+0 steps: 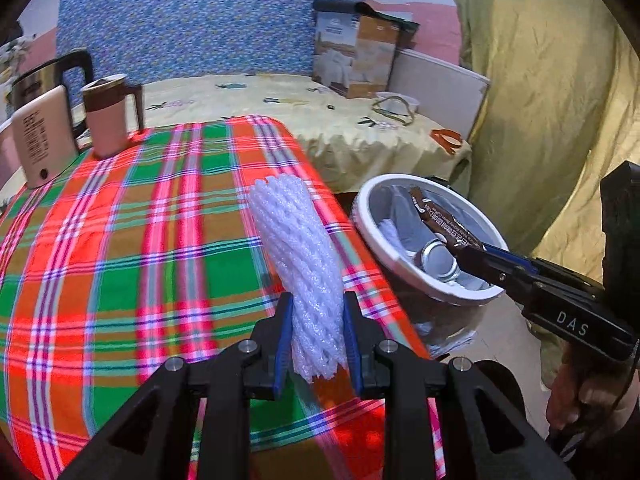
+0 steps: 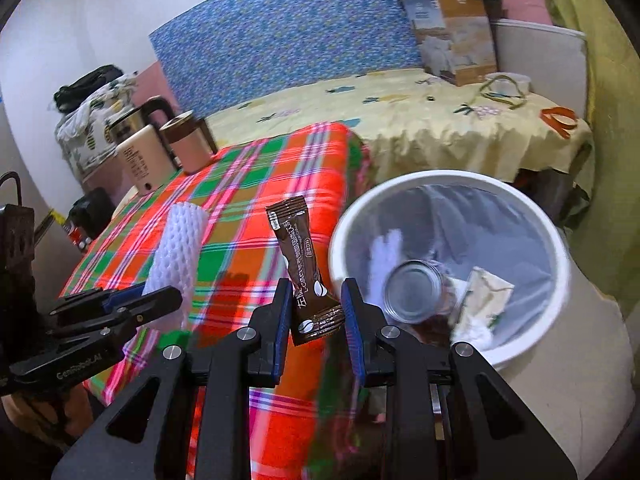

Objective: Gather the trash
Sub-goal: 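Carry foam net and wrapper over the bin with both tools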

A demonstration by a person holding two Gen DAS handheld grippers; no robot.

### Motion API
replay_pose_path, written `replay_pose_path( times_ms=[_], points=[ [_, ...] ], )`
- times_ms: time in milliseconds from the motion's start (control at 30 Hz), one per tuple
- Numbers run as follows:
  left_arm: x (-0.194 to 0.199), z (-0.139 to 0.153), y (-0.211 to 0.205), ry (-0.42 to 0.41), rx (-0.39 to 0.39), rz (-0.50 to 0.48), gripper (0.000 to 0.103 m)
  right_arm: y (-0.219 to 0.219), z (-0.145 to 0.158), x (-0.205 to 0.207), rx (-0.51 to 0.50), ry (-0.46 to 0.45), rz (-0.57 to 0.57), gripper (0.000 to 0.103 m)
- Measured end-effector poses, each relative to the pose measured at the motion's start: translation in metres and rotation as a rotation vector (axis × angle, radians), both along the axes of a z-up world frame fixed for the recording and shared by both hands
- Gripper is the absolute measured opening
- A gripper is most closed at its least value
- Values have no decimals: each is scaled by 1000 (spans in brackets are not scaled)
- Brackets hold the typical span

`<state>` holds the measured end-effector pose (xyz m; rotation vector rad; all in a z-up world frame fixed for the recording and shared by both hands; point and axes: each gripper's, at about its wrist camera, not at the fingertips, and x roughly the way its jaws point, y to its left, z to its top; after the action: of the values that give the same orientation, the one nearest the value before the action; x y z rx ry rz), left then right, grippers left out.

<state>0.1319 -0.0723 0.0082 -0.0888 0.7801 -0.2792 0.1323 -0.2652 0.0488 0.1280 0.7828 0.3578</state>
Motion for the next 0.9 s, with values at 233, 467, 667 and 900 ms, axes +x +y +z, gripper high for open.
replay_pose_path(
  times_ms=[233, 467, 667, 900],
  points=[
    [11, 5, -32, -11, 10, -71, 25, -26, -1, 3, 4, 0, -75, 27],
    [27, 9, -59, -19, 17, -128, 25, -46, -7, 7, 12, 13, -125, 27],
    [43, 6, -77, -10, 24, -165, 25, -60, -13, 11, 20, 30, -157, 27],
    [56, 0, -97, 5, 34, -207, 25, -68, -19, 19, 17, 50, -178, 27]
  ],
)
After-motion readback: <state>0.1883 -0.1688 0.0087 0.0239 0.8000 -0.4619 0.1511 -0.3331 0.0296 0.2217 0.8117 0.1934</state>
